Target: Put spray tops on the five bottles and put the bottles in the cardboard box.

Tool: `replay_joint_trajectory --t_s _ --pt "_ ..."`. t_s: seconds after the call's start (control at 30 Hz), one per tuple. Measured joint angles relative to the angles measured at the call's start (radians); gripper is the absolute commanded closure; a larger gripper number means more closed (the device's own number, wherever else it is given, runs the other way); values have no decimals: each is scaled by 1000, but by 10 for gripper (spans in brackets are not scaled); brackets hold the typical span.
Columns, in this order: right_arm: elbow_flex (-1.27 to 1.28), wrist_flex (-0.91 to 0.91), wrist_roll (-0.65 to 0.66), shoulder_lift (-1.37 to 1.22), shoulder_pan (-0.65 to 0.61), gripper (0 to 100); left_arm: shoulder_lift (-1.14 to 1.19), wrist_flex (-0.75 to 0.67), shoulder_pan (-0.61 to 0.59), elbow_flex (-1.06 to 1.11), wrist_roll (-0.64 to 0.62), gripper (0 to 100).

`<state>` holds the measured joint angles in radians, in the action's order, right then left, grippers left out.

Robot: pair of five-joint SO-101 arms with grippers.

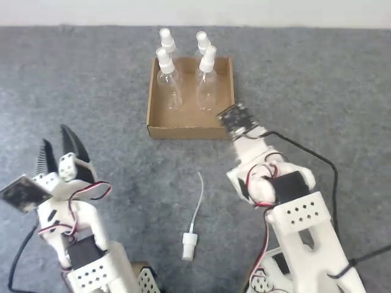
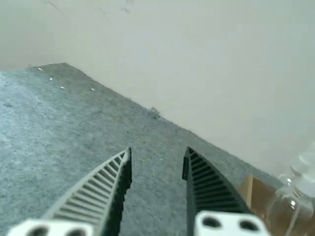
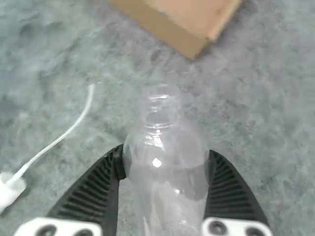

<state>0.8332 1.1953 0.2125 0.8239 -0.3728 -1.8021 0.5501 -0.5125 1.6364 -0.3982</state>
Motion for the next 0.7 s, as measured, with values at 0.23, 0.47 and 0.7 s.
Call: replay_joint_trajectory --t_s 0.23,0.47,0.7 --pt "57 -63 -12 2 104 876 0 273 150 -123 135 841" --pt "68 -84 -57 2 118 876 0 399 301 -195 236 871" --pt "68 -137 -117 2 242 876 0 491 413 -252 311 884"
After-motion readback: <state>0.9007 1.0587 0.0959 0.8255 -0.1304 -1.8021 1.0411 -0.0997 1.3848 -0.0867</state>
